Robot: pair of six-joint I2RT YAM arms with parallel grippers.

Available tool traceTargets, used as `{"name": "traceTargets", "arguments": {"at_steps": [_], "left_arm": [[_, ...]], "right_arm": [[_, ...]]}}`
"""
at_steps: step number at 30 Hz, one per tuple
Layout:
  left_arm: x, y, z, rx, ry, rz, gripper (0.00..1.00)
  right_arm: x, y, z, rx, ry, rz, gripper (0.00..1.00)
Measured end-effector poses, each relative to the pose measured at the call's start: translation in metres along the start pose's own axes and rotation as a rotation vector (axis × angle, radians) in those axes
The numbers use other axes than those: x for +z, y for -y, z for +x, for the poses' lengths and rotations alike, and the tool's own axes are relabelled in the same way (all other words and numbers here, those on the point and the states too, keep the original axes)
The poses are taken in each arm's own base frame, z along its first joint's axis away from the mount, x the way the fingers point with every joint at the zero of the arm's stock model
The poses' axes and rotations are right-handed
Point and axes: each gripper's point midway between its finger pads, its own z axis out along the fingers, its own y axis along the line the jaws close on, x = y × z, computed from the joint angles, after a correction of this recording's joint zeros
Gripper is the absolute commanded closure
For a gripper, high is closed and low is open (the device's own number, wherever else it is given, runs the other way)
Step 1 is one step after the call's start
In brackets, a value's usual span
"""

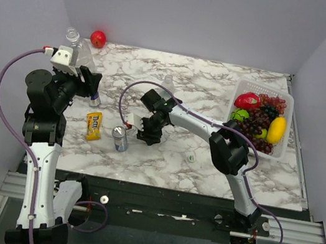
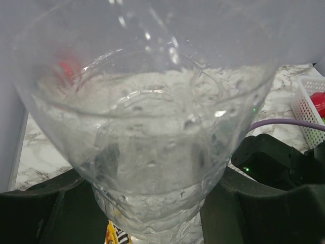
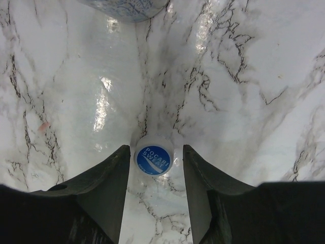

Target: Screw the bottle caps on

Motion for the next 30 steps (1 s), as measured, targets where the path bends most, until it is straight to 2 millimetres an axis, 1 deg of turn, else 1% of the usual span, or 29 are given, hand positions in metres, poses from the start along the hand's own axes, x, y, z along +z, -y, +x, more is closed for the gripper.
{"name": "traceTargets", "arguments": {"at_steps": [6,10,13,14,16,17,20,22,24,25,26,28,30], "left_arm": [[0.001,-0.001,0.006,-0.009,-0.011,-0.002,1.0],[0.002,-0.002,0.009,-0.019,-0.017,-0.002,1.0],[0.003,-0.002,0.01,-0.023,-0.017,-0.002,1.0],[0.003,-0.002,0.011,-0.024,-0.017,-0.003,1.0],[0.003,-0.002,0.011,-0.026,-0.018,0.001,1.0],[0.003,-0.001,0.011,-0.025,-0.018,0.006,1.0],[0.006,0.006,0.01,-0.019,-0.015,0.055,1.0],[0.011,0.017,0.011,-0.003,-0.018,0.114,1.0],[0.019,0.034,0.017,0.018,-0.044,0.202,1.0],[0.022,0.043,0.019,0.028,-0.057,0.243,1.0],[0.027,0.055,0.022,0.046,-0.074,0.302,1.0],[0.033,0.078,0.031,0.071,-0.1,0.402,1.0],[0.034,0.102,0.042,0.106,-0.125,0.515,1.0]], "right_arm": [[0.003,-0.002,0.007,0.006,-0.02,-0.002,0.48],[0.004,-0.002,0.007,0.007,-0.02,0.0,0.5],[0.004,-0.001,0.007,0.007,-0.016,0.004,0.55],[0.004,0.0,0.006,0.008,-0.014,0.007,0.58],[0.004,0.0,0.006,0.009,-0.014,0.009,0.61],[0.004,0.0,0.006,0.01,-0.015,0.01,0.64],[0.003,-0.001,0.008,0.013,-0.019,0.016,0.66],[-0.003,-0.01,0.015,0.02,-0.031,0.014,0.66],[-0.019,-0.022,0.024,0.041,-0.045,0.006,0.67],[-0.03,-0.029,0.025,0.049,-0.045,0.006,0.67],[-0.045,-0.034,0.024,0.06,-0.039,0.015,0.67],[-0.083,-0.038,0.015,0.077,-0.004,0.058,0.67],[-0.131,-0.038,0.003,0.099,0.059,0.133,0.67]]}}
